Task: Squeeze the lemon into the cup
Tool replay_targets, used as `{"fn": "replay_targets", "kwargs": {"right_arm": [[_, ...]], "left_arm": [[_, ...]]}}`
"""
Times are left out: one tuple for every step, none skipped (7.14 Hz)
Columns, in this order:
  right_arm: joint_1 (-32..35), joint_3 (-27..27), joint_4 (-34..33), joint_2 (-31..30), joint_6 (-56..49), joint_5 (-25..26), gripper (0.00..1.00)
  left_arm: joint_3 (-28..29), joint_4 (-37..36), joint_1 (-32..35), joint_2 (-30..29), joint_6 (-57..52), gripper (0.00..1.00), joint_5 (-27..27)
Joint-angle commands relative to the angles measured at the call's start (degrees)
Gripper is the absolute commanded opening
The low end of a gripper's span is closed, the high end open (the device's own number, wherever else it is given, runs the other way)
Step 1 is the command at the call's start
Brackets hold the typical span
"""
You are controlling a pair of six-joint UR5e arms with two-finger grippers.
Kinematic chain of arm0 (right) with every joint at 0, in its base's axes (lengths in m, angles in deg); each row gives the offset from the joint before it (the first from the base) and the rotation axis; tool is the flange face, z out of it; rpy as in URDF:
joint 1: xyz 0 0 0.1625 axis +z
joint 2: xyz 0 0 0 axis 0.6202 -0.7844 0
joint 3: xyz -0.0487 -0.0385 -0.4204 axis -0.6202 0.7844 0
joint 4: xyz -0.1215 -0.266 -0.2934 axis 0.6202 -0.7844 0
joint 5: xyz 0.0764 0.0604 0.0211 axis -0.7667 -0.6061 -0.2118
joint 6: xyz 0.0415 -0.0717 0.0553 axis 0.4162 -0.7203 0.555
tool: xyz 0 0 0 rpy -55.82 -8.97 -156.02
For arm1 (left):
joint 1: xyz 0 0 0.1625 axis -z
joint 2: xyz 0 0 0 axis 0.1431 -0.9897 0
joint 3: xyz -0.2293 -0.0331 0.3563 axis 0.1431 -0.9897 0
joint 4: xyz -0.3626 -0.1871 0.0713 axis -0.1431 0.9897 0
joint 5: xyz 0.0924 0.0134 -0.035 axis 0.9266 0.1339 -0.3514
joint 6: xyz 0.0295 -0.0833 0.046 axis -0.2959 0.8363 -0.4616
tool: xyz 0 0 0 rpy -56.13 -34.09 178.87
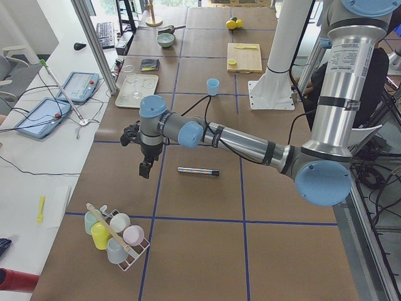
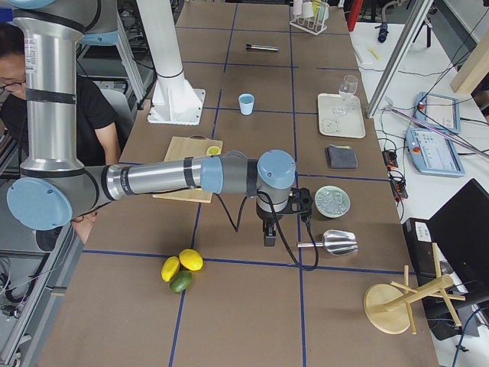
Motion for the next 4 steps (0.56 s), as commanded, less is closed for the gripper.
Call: {"fn": "replay_targets", "kwargs": {"right_arm": [[-0.3,6.3,8.3,0.1,0.1,-0.3,1.00],[-0.3,9.1,13.0,0.1,0.2,-0.4,1.00],[-0.2,9.3,13.4,0.1,0.3,-0.4,1.00],[-0.2,9.4,13.4,0.1,0.4,-0.5,1.00]], "left_arm": [[1.6,0.0,7.1,5.6,-8.2,1.00,-6.4],[1.9,0.0,8.7,7.7,-11.6,1.00,-6.5],[3.1,0.0,9.4,8.8,-11.6,1.00,-6.7],[3.7,-0.1,9.9,9.4,-11.5,1.00,-6.7]]}}
